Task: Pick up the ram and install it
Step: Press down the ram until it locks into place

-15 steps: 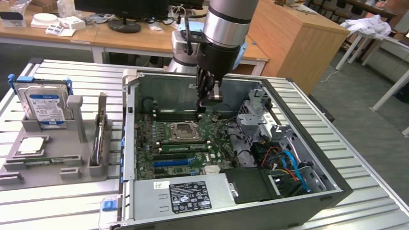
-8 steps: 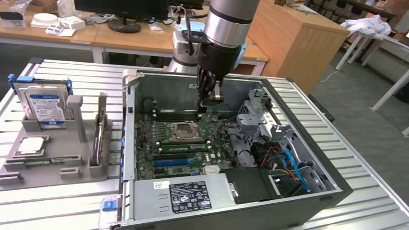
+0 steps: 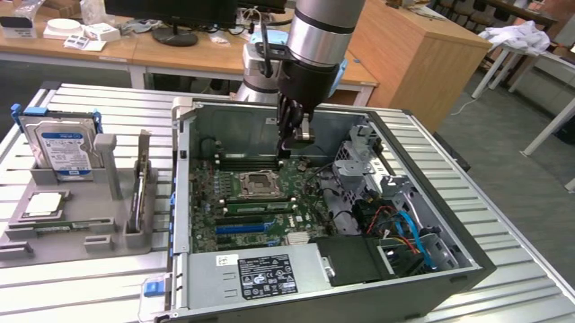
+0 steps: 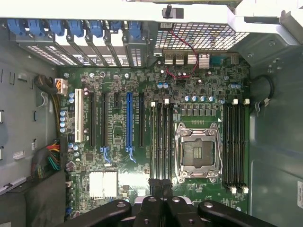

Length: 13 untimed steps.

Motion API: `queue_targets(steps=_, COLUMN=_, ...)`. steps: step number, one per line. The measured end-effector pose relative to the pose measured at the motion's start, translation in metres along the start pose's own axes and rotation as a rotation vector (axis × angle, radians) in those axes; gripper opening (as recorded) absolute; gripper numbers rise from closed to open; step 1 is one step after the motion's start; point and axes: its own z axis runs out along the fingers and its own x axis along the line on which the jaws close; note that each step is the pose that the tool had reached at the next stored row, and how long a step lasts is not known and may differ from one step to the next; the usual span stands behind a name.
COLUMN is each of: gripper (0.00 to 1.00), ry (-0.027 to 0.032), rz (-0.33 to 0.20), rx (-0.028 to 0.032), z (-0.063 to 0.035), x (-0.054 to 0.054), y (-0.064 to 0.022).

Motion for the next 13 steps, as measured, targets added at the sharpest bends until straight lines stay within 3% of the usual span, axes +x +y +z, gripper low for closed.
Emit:
queue_targets(steps=7, gripper=0.11, ry=-0.0001, rz=0.007, rx=0.0002, z=0.0, x=0.0, y=0.0)
queue_targets(steps=13, gripper=0.11, ry=-0.0008, rz=0.066, rx=0.0024, z=0.0, x=0.0, y=0.0)
